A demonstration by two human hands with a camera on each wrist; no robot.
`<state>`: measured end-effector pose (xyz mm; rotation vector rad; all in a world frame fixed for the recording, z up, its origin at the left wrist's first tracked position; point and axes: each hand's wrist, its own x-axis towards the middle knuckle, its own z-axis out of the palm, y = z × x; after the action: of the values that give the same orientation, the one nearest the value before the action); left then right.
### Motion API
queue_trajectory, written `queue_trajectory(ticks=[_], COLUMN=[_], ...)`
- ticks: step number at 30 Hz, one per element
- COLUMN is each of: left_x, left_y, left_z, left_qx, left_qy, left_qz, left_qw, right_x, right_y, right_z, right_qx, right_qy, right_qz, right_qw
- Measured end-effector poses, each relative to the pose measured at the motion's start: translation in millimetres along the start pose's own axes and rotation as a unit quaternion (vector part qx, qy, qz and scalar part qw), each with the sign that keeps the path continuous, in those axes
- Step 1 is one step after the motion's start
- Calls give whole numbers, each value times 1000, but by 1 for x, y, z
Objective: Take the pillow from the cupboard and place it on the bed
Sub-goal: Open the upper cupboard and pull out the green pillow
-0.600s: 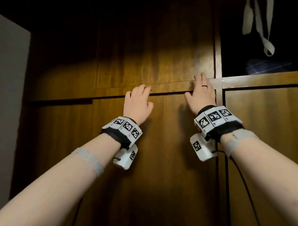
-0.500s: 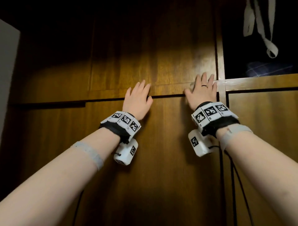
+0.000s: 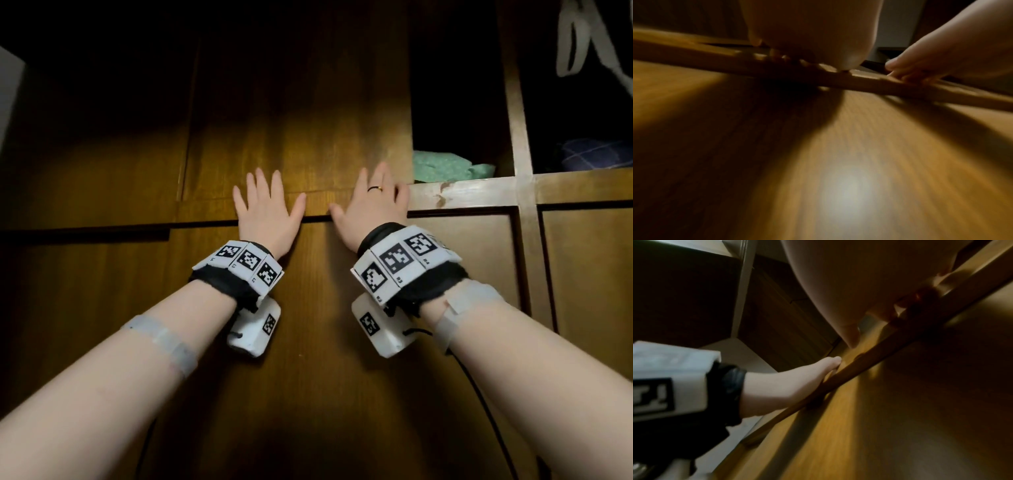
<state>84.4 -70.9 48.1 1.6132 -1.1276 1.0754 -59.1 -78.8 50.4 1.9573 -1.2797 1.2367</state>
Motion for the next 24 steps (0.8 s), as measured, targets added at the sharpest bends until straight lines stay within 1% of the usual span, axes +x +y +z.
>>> queue_trajectory(ticks=[1, 2, 5, 6, 9, 10, 11, 12, 14, 15, 18, 22, 24], left_x=[1, 2, 5, 7, 12, 13, 13, 13, 12, 12, 13, 15, 16], left_y=[-1, 0, 1, -1, -20, -27, -34, -41, -47, -49, -58, -76, -77], left_z=[-4, -7, -18, -20, -28, -30, -31, -31, -32, -32, -35, -41, -43], left_qx=[-18, -34, -21, -16, -14, 8, 30, 41, 20, 3, -21, 11, 23], left_qy=[-5, -8, -25, -37, -76, -80, -80, -78, -87, -96, -111, -128, -134], left_qz=[-9, 1, 66, 67, 6, -7, -13, -14, -30, -40, -62, -55, -58], left_qw=[1000, 999, 997, 997, 997, 997, 996, 996, 996, 995, 992, 990, 989], right_x=[0, 0, 3, 5, 13, 15, 17, 17, 17, 18, 21, 25, 24], right_y=[-9, -19, -43, -49, -60, -59, -55, -51, -38, -32, -19, -17, -16], right_z=[1, 1, 2, 1, -4, -6, -7, -8, -9, -10, -8, -2, 0], right_qx=[1, 8, 32, 38, 87, 114, 146, 182, 236, 238, 206, 169, 160], right_qy=[-8, -17, -36, -42, -98, -106, -92, -62, -6, 3, 2, 6, 12], right_qz=[-12, -23, -67, -86, -134, -131, -116, -96, -60, -50, -36, -35, -35], right_qw=[1000, 1000, 997, 995, 982, 979, 978, 977, 970, 970, 978, 985, 986])
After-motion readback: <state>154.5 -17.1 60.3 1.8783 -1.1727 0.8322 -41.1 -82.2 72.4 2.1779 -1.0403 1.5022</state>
